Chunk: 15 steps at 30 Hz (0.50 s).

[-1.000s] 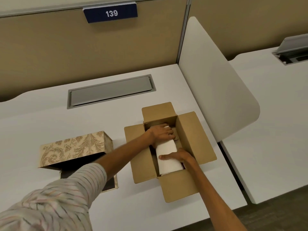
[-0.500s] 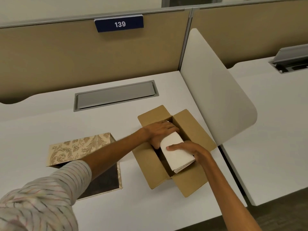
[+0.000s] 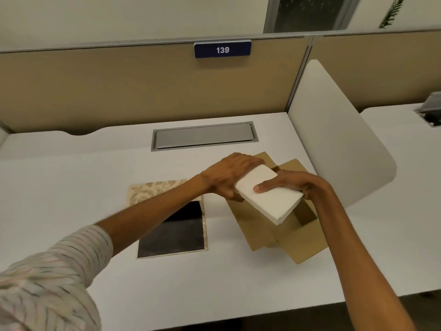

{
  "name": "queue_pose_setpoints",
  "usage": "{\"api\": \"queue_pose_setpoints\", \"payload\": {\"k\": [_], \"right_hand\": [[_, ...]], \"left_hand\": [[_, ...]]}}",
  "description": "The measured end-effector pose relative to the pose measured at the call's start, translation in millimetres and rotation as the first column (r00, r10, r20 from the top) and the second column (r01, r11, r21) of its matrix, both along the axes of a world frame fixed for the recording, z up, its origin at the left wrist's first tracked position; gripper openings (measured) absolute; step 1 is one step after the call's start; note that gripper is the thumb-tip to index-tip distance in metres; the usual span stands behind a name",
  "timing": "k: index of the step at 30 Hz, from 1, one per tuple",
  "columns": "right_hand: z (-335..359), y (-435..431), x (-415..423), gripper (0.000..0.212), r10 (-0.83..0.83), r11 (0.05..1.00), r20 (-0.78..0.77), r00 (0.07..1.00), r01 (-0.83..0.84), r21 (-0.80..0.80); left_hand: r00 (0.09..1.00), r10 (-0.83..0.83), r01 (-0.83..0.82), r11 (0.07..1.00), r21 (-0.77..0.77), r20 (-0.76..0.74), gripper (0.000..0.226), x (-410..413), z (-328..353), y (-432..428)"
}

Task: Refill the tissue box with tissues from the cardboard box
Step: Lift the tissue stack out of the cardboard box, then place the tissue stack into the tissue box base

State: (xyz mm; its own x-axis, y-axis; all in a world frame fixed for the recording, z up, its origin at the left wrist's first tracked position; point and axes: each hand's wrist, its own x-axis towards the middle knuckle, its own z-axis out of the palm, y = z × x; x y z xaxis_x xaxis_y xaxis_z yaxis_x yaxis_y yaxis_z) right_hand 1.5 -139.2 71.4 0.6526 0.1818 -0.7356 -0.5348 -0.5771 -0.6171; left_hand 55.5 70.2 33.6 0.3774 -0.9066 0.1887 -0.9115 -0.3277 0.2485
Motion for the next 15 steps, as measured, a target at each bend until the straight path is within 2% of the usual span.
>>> {"api": "queue_pose_setpoints", "payload": {"k": [4,8,12,15], "right_hand": [[7,47,6,0.059,0.114,0.993,-0.017,0.993,-0.114,0.002],[6,98,4,0.056,0.145,0.988,-0.008,0.989,-0.145,0.046],[-5,144,-2,0.061,0.057,0.991,-0.025,0.998,-0.054,0.124],[-24,176,-7,0.064,-0.082,0.983,-0.041,0.996,0.087,0.163]], "left_hand": [[0.997,0.072,-0.071,0.997,0.028,-0.01,0.096,-12,6,57],[0.982,0.186,-0.184,0.982,0.049,-0.025,0.096,-27,7,124],[0.933,0.356,-0.353,0.933,0.068,-0.05,0.096,-52,-7,190],[0.88,0.473,-0.468,0.88,0.084,-0.046,0.096,-70,-24,221]]}}
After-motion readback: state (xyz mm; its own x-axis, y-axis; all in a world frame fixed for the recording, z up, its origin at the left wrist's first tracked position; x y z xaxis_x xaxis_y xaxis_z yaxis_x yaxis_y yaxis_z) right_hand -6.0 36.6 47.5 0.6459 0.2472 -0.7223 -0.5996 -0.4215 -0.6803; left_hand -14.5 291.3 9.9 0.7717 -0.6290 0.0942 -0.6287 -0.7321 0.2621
